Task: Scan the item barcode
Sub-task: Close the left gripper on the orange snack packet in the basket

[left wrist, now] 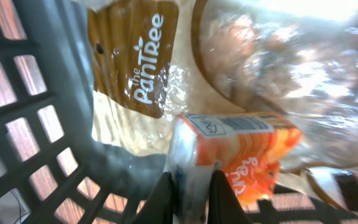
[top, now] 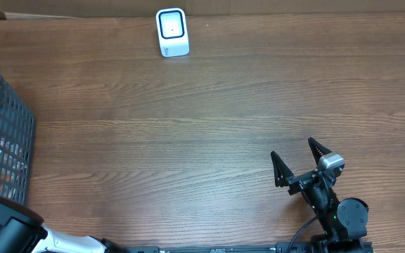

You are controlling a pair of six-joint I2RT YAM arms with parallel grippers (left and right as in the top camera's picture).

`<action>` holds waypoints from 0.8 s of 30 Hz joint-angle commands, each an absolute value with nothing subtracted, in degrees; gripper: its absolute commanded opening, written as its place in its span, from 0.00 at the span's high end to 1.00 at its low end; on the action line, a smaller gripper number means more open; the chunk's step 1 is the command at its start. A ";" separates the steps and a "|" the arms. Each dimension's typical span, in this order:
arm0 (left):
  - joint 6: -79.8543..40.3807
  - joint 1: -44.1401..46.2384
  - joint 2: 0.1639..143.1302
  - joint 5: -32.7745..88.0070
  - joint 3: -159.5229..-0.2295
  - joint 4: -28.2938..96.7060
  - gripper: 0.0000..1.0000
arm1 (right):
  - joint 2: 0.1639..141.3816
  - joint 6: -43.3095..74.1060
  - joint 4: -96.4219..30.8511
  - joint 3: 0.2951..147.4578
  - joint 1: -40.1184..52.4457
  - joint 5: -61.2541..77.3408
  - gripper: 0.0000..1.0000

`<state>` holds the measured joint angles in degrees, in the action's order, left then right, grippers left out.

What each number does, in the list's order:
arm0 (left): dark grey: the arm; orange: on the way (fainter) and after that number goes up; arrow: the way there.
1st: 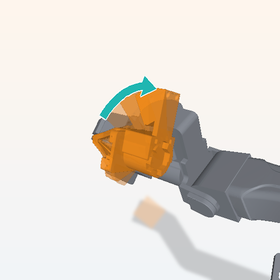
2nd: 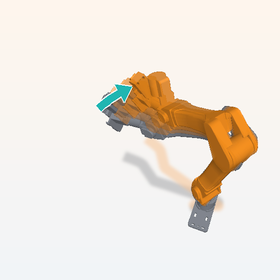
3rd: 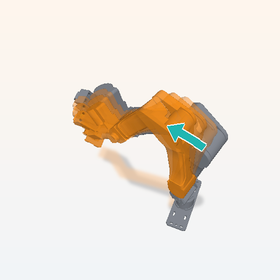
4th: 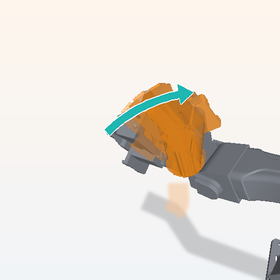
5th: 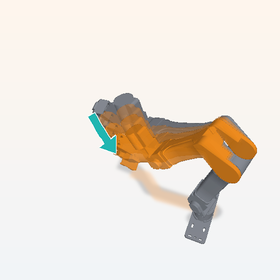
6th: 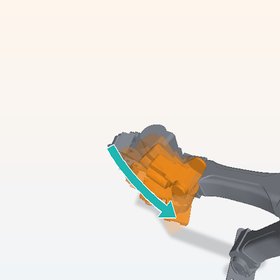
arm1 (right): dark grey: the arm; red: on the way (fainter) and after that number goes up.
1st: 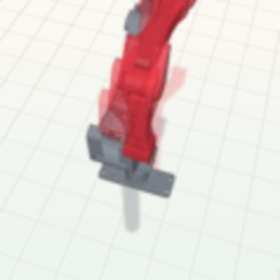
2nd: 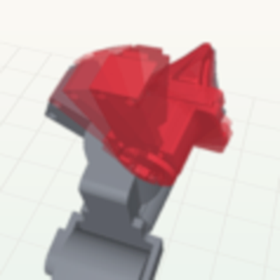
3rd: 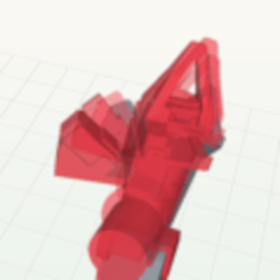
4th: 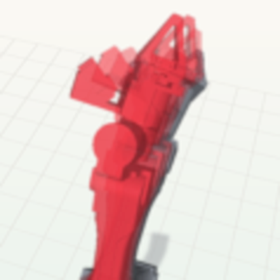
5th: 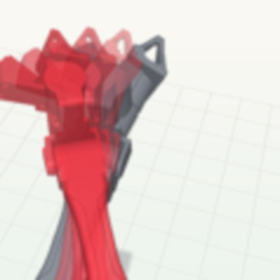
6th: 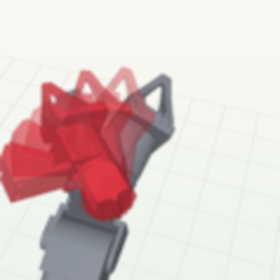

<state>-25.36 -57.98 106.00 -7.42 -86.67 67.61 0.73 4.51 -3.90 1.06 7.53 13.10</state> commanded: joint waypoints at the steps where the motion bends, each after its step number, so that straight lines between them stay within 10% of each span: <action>1: -25.52 -57.80 106.32 -4.99 -92.99 70.13 0.96 | 0.16 4.93 -3.51 0.47 7.33 12.88 0.00; 13: -25.17 -57.71 104.14 7.05 -116.09 82.85 0.96 | 0.16 4.93 -3.51 0.47 7.33 12.88 0.00; 24: -23.94 -57.74 104.25 3.07 -102.02 79.42 0.49 | 0.16 4.93 -3.51 0.47 7.33 12.91 0.00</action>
<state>-24.75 -57.93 104.86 4.56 -105.91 80.18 0.73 4.51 -3.90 1.06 7.53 13.10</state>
